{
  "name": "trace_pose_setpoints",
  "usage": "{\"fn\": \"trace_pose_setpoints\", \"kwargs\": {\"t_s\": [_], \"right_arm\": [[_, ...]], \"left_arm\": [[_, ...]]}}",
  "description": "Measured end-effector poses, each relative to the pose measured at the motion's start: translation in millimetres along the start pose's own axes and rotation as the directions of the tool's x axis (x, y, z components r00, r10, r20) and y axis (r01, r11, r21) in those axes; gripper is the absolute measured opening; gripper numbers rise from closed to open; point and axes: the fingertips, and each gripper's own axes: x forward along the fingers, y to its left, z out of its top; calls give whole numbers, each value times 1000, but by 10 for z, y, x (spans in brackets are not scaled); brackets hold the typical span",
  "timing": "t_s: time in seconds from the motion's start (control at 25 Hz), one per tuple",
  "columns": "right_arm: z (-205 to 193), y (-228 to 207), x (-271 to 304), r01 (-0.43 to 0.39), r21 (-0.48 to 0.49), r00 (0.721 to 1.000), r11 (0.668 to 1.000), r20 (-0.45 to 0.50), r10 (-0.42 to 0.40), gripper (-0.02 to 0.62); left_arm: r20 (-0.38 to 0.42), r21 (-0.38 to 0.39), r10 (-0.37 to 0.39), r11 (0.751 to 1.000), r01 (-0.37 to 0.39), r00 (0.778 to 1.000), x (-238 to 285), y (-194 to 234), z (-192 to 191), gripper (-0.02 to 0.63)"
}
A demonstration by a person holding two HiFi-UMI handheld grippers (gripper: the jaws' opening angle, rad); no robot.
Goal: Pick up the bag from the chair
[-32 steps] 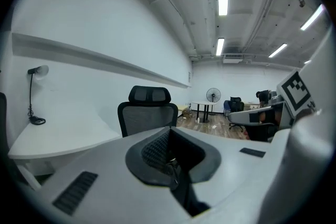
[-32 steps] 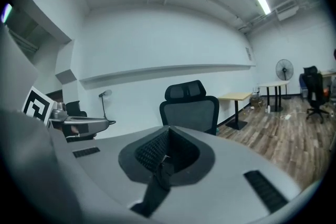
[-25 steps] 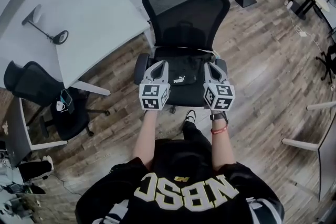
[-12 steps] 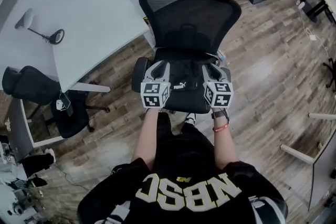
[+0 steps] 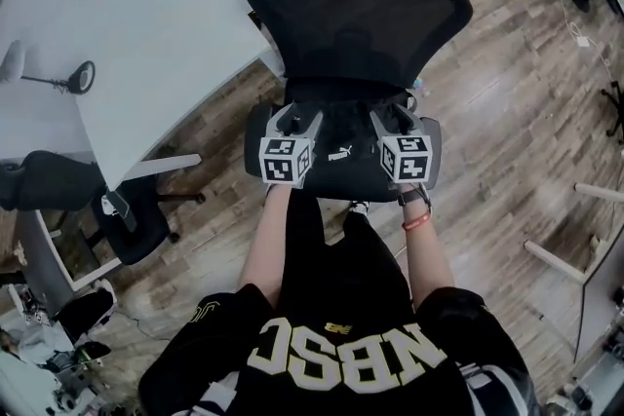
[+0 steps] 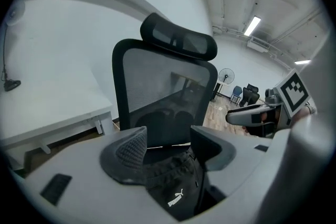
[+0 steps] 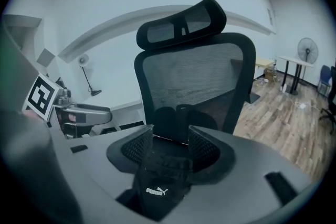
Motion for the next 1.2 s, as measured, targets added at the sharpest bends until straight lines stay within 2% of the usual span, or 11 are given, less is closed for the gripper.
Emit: {"fn": "trace_pose_setpoints", "kwargs": {"t_s": [0.24, 0.44, 0.6, 0.76, 1.08, 1.2], "right_arm": [[-369, -298, 580, 27, 33, 991, 999, -132, -23, 287], [-940, -551, 900, 41, 67, 969, 997, -246, -24, 302], [-1394, -737, 1154, 54, 100, 947, 994, -319, -19, 318], [-1680, -907, 1460, 61, 106, 928, 993, -372, -17, 331], [-2170, -1101, 1947, 57, 118, 891, 991, -453, 3, 347], [-2312, -1179, 2077, 74, 127, 880, 989, -475, -5, 353]], "left_arm": [[-125, 1, 22, 1000, -22, 992, 503, 425, -407, 341], [-213, -12, 14, 1000, -17, 977, 820, 629, -796, 367], [-286, -34, -9, 999, -1, 958, 1040, 692, -1178, 376], [-367, -99, -27, 995, -10, 930, 1219, 764, -1623, 385], [-478, -205, 38, 967, -154, 878, 1519, 1096, -2396, 410], [-502, -196, 84, 958, -208, 861, 1599, 1251, -2600, 414]]}}
